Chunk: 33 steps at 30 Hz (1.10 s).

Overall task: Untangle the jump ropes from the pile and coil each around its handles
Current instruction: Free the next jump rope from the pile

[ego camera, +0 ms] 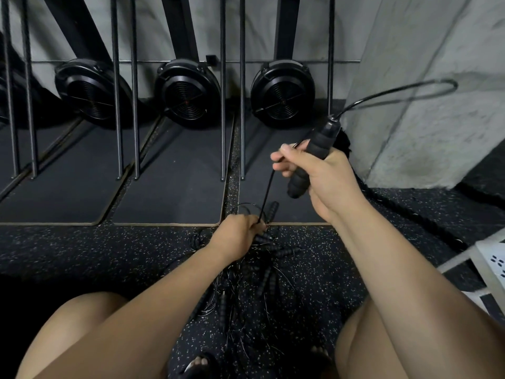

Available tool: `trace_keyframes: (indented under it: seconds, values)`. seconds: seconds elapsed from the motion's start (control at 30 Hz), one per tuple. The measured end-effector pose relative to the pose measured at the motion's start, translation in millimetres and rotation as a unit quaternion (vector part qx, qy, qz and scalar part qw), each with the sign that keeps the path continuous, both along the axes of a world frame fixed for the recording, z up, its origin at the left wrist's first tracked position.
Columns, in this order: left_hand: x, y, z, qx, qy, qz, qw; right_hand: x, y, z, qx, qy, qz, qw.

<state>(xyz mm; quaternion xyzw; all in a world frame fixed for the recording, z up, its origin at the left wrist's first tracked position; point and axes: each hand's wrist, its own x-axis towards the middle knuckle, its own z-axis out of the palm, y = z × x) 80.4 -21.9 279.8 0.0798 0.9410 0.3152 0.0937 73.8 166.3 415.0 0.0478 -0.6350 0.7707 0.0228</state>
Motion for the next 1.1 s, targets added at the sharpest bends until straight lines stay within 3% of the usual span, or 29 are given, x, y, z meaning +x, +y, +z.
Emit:
trace_keyframes:
  seconds: [0.13, 0.33, 0.5, 0.67, 0.93, 1.1]
  values:
    - [-3, -2, 2, 0.017, -0.01, 0.013, 1.0, -10, 4, -10, 0.006, -0.046, -0.008, 0.999]
    - [0, -16, 66, 0.148, 0.124, 0.081, 0.978, -8, -3, -36, 0.202, -0.151, 0.076, 0.965]
    - [4, -36, 75, 0.305, 0.059, 0.081, 0.947, 7, -29, -44, 0.205, -0.169, 0.15, 0.952]
    - [6, -43, 80, 0.388, 0.044, 0.117, 0.913, 12, -49, -58, 0.312, -0.121, 0.137, 0.932]
    - [2, -47, 82, 0.447, 0.007, 0.163, 0.88, 16, -52, -49, 0.294, -0.113, 0.127, 0.941]
    - [3, -33, 69, 0.462, -0.094, 0.122, 0.873, 18, -29, -8, 0.166, -0.073, 0.096, 0.979]
